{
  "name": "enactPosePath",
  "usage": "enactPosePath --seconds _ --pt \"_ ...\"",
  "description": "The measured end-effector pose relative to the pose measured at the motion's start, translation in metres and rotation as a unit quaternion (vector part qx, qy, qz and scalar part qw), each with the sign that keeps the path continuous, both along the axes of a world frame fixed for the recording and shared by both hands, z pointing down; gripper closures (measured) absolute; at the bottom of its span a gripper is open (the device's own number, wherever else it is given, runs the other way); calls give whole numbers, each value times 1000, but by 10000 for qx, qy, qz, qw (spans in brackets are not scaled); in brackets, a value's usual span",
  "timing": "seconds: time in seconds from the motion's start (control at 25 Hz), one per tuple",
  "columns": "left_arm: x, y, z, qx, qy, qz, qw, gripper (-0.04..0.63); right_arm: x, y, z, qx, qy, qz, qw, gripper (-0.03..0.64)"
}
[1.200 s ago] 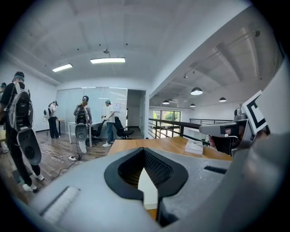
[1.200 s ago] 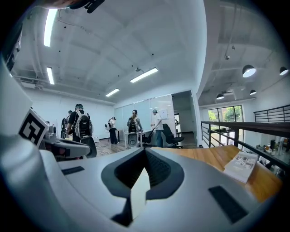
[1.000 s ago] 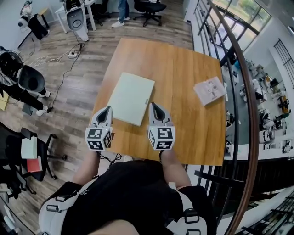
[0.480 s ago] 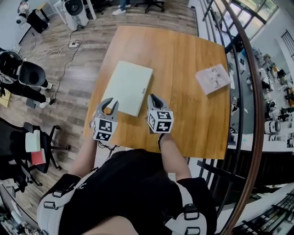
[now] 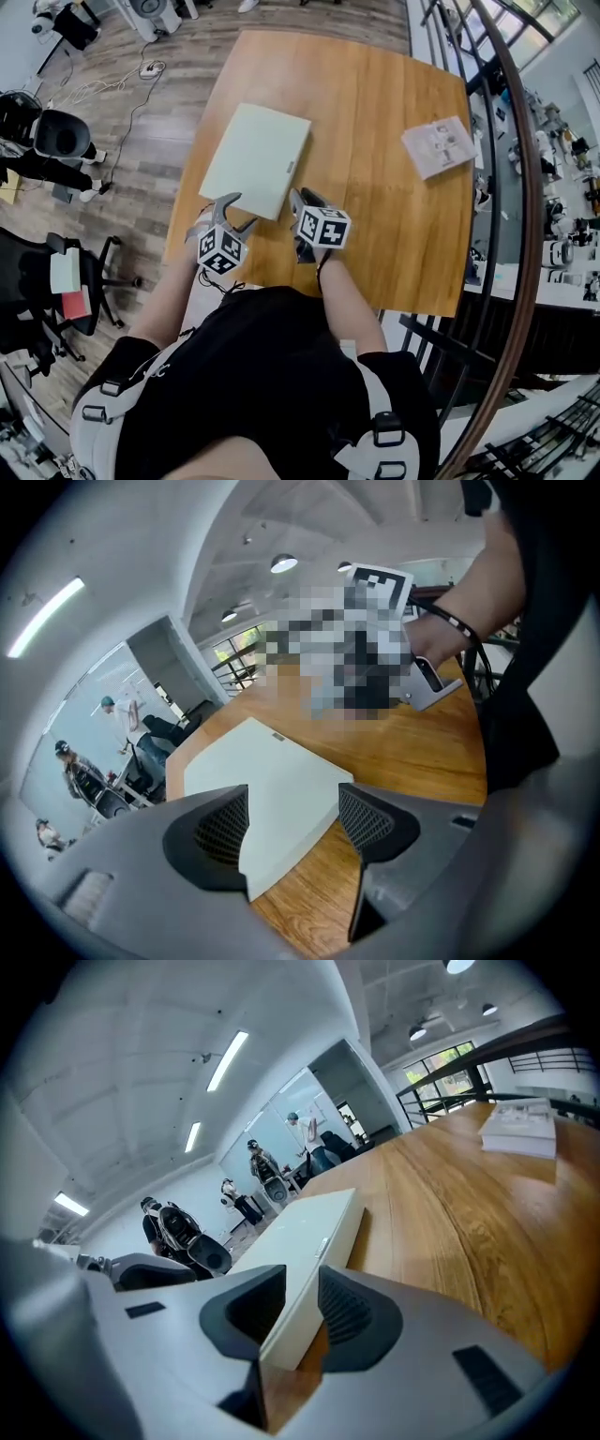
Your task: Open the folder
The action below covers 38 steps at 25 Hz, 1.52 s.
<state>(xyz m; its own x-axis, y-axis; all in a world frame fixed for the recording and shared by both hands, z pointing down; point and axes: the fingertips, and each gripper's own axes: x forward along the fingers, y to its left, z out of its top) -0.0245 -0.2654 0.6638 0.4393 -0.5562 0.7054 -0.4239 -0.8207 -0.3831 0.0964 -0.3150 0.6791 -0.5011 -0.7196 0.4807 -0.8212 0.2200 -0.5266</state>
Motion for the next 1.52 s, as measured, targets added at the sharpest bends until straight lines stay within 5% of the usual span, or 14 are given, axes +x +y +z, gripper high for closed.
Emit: enactPosePath --seconds 0.4,0.72,1.52 --pt "19 -3 41 -44 -876 848 9925 306 -22 7 33 -453 -275 -266 9982 528" --pt "22 -5 74 -394 -1244 877 9876 307 -34 5 51 -836 -718 -251 9936 529" --pt "20 -5 78 -750 -1071 843 9878 403 -47 6 58 -978 -1146 -481 9874 584"
